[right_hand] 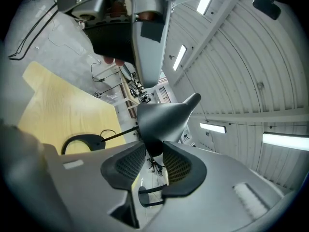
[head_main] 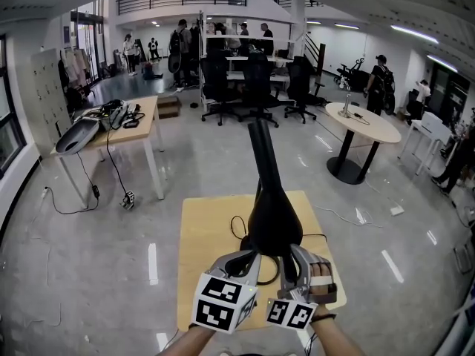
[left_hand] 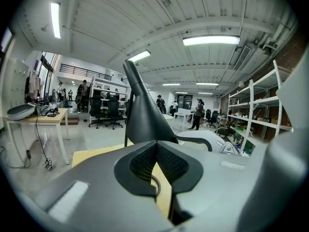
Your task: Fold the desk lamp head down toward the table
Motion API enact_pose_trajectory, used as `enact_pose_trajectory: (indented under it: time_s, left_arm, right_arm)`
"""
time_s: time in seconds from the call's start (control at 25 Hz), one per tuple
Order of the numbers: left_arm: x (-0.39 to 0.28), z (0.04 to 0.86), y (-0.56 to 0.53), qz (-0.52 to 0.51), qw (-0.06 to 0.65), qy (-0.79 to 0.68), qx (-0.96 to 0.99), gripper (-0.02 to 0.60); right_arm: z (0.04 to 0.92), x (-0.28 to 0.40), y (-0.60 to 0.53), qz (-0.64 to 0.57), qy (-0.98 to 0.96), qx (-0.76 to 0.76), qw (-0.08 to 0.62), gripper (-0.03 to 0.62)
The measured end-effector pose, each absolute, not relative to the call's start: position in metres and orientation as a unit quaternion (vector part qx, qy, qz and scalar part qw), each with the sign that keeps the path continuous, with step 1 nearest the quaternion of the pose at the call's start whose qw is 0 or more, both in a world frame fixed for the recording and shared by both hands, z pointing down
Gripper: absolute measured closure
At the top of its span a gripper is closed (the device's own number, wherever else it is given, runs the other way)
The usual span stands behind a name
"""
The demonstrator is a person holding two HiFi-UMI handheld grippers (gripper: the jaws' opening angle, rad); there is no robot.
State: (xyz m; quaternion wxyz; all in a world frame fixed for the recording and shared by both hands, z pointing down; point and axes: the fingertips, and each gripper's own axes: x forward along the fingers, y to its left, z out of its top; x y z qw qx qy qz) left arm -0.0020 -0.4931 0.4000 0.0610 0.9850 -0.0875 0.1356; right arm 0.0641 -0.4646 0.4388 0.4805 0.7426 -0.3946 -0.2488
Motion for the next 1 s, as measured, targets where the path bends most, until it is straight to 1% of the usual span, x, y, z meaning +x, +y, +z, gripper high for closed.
enact_pose_trajectory:
  time_s: [0.2, 0.48, 0.72, 0.88, 1.0]
  left_arm:
    - [-0.026, 0.405, -0.507, 0.137, 0.061, -0.092, 0.984, 0.565]
    - [-0.046, 0.398, -0.509, 0.138, 0.065, -0.092, 0.984, 0.565]
    - [-0.029, 0.418, -0.530, 0.132, 0.070, -0.089, 0.985, 0.565]
    - [-0.029, 0.439, -0.531, 0.128, 0.075, -0.089, 0.985, 0.565]
    - [-0.031, 0.463, -0.558, 0.124, 0.078, -0.087, 0.985, 0.565]
  right_arm:
    - [0.448, 0.045, -0.482, -0.242, -0.400, 0.743, 0.479, 0.476]
    - [0.439, 0.029, -0.484, -0.239, -0.403, 0.747, 0.472, 0.476]
    - [0.455, 0.043, -0.505, -0.217, -0.422, 0.750, 0.460, 0.477]
    - [0.470, 0.040, -0.506, -0.174, -0.450, 0.760, 0.435, 0.477]
    - [0.487, 0.036, -0.531, -0.142, -0.462, 0.768, 0.419, 0.485]
